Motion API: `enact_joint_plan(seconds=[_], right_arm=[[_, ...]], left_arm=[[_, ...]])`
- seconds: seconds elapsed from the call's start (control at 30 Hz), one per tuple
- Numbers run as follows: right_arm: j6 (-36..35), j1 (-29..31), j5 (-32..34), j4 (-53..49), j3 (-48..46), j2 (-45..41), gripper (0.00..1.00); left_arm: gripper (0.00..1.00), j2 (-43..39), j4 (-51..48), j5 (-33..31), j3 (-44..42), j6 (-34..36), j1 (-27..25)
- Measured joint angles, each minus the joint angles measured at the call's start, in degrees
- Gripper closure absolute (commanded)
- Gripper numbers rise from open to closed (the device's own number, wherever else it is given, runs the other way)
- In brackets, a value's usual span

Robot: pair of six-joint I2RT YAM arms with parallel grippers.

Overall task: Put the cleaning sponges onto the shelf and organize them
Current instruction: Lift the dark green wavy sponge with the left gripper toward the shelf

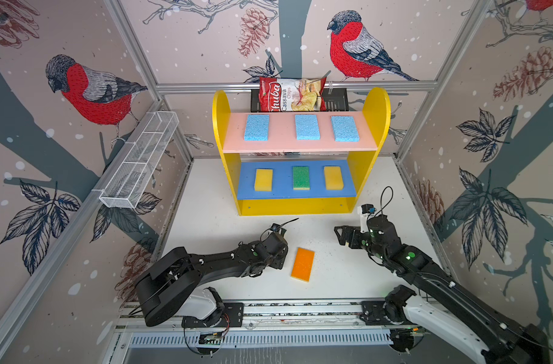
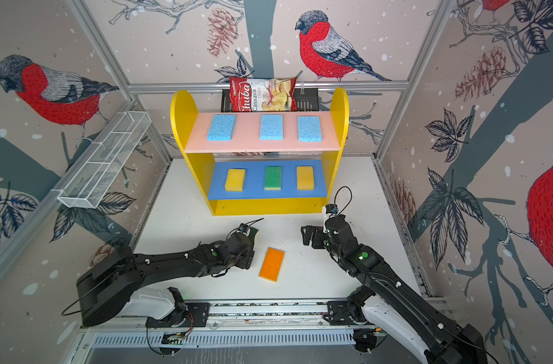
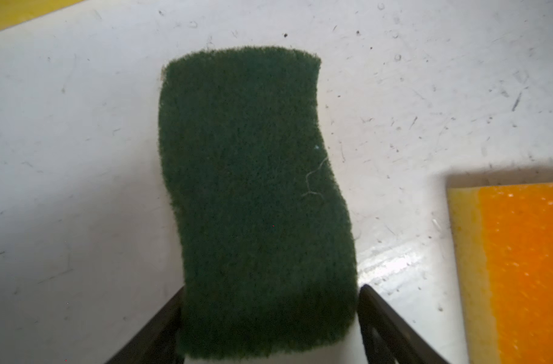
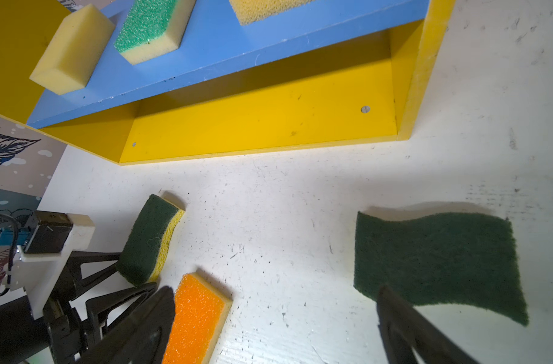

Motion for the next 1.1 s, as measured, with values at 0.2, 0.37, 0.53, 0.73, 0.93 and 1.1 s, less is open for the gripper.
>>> enact_joint_plan(seconds=[0.2,0.37,0.53,0.73,0.93,1.1], right_arm=[[0.0,0.0,0.0,0.2,0.0,0.0,0.0],[0.0,0.0,0.0,0.2,0.0,-0.1,0.01],[0.0,0.0,0.0,0.2,0.0,-0.1,0.01],[0.0,0.0,0.0,0.2,0.0,-0.1,0.01],[0.0,0.0,0.0,0.2,0.0,-0.2,0.01],[0.0,0.0,-0.1,0.2,0.0,-0.4,0.01]], left_arm=[[0.22,2.4,0.7,-1.3,1.4,-0.1,-0.1],[0.25,3.5,1.9,-2.1,1.7,-0.3,-0.1],[0.18,4.4,2.5,-3.0,2.1,-1.2,-0.2],[0.17,6.1,2.7,-4.4,3.4,-2.6,-0.2],[0.22,6.8,3.5,-4.7,3.6,-2.8,-0.2],[0.2,4.2,3.5,-4.2,1.5,-2.6,-0.2]])
